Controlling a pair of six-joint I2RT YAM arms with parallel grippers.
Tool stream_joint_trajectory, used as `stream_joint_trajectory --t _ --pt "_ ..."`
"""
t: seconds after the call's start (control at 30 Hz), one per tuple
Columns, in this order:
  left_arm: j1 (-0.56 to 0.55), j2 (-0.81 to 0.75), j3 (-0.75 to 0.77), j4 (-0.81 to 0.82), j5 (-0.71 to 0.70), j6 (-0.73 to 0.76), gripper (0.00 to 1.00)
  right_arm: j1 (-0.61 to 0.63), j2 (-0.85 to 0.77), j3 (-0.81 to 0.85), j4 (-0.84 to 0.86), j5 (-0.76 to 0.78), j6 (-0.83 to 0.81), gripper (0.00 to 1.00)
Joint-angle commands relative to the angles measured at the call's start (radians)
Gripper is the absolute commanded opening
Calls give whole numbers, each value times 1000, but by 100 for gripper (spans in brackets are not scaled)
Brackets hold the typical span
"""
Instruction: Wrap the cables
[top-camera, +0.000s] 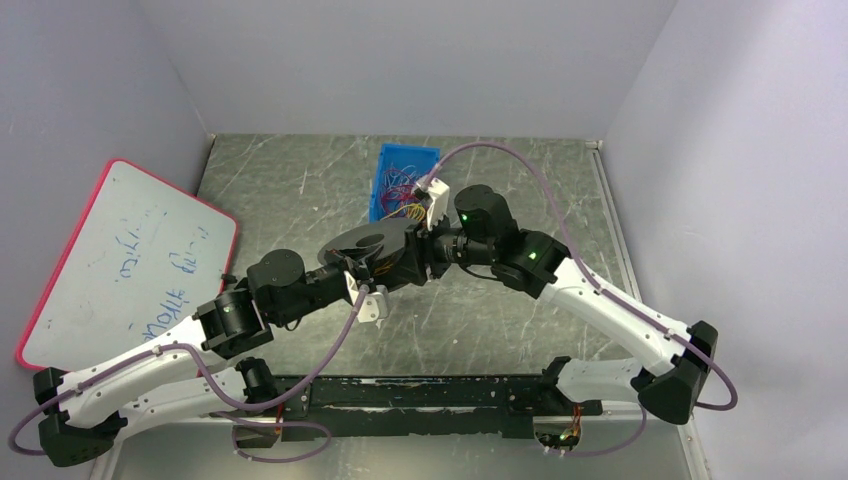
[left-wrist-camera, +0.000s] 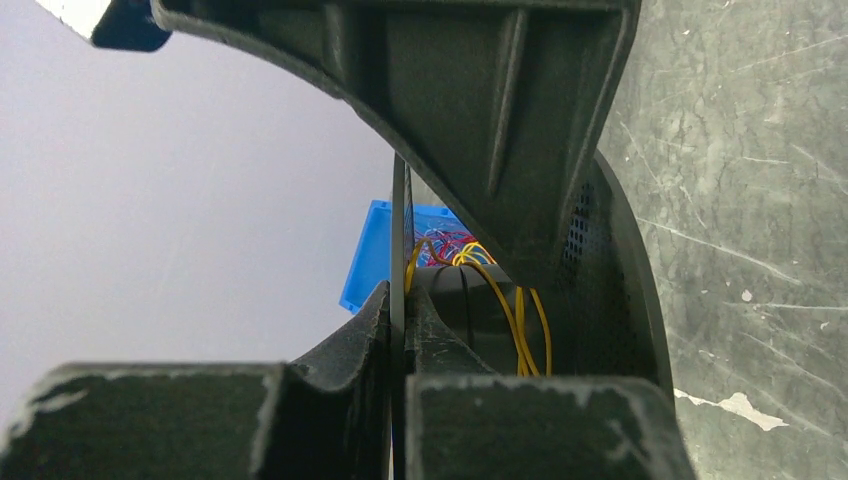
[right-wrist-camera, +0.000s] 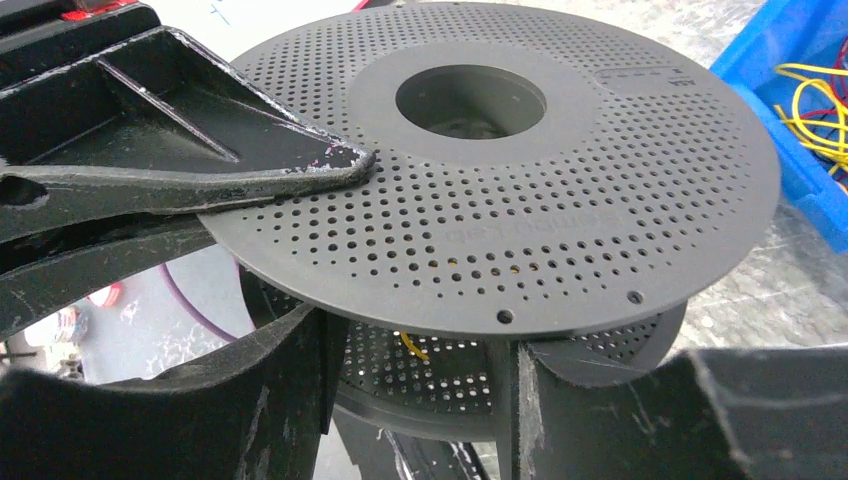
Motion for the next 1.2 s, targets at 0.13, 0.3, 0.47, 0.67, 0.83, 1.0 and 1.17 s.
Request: stream_joint_trajectory --t 0.13,0.3,0.47,0.67,0.83,1.0,1.17 --pt "-6 -19 16 83 9 0 7 -4 28 -12 33 -46 7 52" --pt "-6 -22 18 81 10 -5 7 -4 44 -17 37 -52 -2 47" --pt "-7 -27 18 80 12 -8 7 -4 49 -19 30 -49 -15 29" --pt "-6 -31 22 68 22 -18 7 -4 21 -26 29 -7 -21 0" --pt "-6 -48 26 55 27 -25 7 -3 -33 -50 24 136 -22 0" --pt "-6 -69 36 20 53 -29 7 -5 -92 -84 31 274 -26 0" --pt "-6 -77 38 8 71 -36 7 -6 -137 -127 60 337 -26 0"
